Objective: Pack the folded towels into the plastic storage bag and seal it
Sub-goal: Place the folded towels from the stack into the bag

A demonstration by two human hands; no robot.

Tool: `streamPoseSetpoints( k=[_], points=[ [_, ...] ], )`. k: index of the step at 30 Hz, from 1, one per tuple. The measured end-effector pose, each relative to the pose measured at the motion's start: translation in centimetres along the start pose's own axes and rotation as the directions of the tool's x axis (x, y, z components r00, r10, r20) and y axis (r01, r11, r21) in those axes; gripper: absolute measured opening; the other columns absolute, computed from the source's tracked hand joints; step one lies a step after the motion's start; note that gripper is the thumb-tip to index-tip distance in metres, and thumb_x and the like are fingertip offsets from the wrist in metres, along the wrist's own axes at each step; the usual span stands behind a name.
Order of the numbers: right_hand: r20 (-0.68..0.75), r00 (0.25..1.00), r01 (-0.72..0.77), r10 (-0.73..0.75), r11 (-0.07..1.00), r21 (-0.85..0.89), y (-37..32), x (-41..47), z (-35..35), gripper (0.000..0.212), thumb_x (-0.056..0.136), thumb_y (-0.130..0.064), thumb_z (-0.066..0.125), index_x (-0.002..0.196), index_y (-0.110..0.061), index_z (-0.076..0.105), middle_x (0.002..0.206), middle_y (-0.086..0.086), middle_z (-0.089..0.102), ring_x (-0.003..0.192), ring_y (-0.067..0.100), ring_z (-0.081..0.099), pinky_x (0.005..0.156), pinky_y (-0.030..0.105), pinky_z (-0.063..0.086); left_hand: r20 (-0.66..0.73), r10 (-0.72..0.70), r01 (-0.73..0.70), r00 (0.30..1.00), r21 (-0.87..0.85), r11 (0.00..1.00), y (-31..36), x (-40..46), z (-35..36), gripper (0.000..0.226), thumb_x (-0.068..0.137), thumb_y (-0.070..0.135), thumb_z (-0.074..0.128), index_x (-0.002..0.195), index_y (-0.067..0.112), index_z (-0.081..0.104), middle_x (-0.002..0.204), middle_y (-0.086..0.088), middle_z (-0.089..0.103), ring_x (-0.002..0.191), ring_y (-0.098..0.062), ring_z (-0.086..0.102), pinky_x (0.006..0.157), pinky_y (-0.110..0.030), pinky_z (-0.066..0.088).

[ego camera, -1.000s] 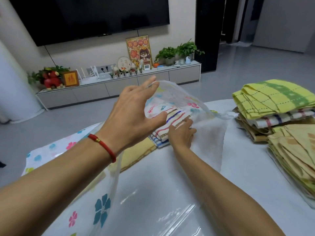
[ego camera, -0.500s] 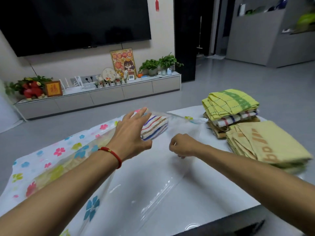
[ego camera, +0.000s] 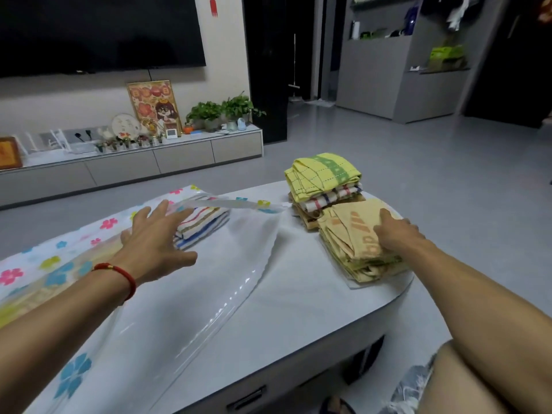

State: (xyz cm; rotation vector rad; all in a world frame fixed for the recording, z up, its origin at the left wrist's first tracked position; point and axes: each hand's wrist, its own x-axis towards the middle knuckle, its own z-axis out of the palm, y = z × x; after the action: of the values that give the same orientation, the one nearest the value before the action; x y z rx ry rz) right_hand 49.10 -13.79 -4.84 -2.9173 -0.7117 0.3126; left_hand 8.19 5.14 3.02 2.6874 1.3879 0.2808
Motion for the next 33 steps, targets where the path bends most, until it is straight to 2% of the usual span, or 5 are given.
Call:
streamPoseSetpoints(
  k=[9,17,21,26,33],
  points=[
    [-0.222,0.970,0.125,-0.103,0.988,0.089,0.2,0.5,-1.5,0.042,0.088,-0.023,0.075,0.128,-0.019,0.061,0.124,0.017,0.064,0.115,0.041,0.059,0.088,0.041,0.050,0.013,-0.021,0.021,1.000,0.021,1.000,0.5,-0.5,-0.3,0.090,0.076,0.043,0.078,0.151,0.038,0.029,0.162,-0.012,0.020,0.146,-0.038,0.015,0.113,-0.064,0.024],
    [0.154,0.942,0.116,-0.298,0.721,0.683,-0.7,-1.4,-4.0,0.036,0.087,-0.002,0.065,0.109,-0.027,0.078,0.123,0.009,0.068,0.093,0.028,0.067,0.074,0.038,0.063,0.021,0.007,-0.008,1.000,0.006,1.000,0.3,-0.5,-0.1,0.088,0.076,0.044,0.076,0.150,0.039,0.029,0.164,-0.003,0.020,0.145,-0.037,0.019,0.111,-0.067,0.026],
    [0.190,0.769,0.328,-0.610,0.632,0.702,-4.8,-6.4,-6.3,0.024,0.090,-0.018,0.067,0.102,-0.031,0.084,0.104,0.005,0.079,0.069,0.015,0.075,0.055,0.026,0.057,0.013,0.045,-0.044,0.999,-0.023,0.999,0.5,-0.4,-0.7,0.084,0.077,0.037,0.077,0.149,0.036,0.033,0.163,0.004,0.021,0.143,-0.036,0.024,0.109,-0.068,0.029],
    [0.334,0.493,0.490,-0.803,0.574,0.656,-14.8,-13.1,-2.6,0.040,0.092,-0.027,0.071,0.129,-0.042,0.071,0.136,-0.011,0.066,0.114,0.013,0.067,0.092,0.025,0.057,0.025,0.059,-0.058,0.998,-0.041,0.997,0.5,-0.8,-1.7,0.085,0.076,0.028,0.076,0.150,0.033,0.034,0.163,0.005,0.023,0.139,-0.033,0.033,0.110,-0.057,0.036],
    [0.196,0.626,0.314,-0.755,0.474,0.822,-23.4,-16.2,-1.7,0.068,0.091,-0.020,0.072,0.152,-0.034,0.046,0.118,-0.007,0.063,0.096,0.017,0.067,0.066,0.026,0.061,0.041,0.100,-0.100,0.994,-0.014,0.995,-1.2,-4.3,-2.2,0.068,0.083,0.050,0.063,0.146,0.039,0.040,0.164,0.007,0.020,0.138,-0.034,0.035,0.109,-0.057,0.035]
  ],
)
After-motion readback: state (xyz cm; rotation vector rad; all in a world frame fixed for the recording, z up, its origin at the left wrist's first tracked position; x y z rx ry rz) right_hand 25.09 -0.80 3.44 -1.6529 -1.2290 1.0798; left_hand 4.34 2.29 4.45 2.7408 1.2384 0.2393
